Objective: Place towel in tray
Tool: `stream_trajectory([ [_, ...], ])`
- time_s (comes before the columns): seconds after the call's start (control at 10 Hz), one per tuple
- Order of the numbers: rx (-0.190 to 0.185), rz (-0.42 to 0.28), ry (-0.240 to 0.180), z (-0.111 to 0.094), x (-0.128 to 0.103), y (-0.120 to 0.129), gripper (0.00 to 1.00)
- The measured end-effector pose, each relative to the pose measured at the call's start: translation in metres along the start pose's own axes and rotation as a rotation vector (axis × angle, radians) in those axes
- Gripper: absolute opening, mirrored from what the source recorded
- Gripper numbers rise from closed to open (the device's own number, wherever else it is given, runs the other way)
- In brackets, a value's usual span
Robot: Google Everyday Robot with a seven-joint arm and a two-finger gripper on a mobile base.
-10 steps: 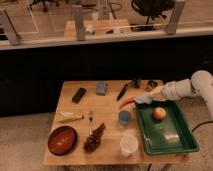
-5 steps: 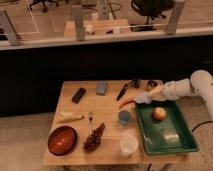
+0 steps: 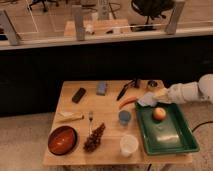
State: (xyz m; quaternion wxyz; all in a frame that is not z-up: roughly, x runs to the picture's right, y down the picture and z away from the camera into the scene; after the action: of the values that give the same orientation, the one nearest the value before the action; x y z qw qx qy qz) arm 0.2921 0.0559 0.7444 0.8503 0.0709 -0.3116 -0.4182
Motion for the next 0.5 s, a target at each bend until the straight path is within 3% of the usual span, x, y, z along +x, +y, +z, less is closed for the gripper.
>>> stream_trajectory([
  [0.3, -0.004, 0.074, 0.158, -0.008, -0.025, 0.023, 0.0],
  [0.5, -0.029, 0.102, 0.147, 0.001, -0.038, 0.04, 0.0],
])
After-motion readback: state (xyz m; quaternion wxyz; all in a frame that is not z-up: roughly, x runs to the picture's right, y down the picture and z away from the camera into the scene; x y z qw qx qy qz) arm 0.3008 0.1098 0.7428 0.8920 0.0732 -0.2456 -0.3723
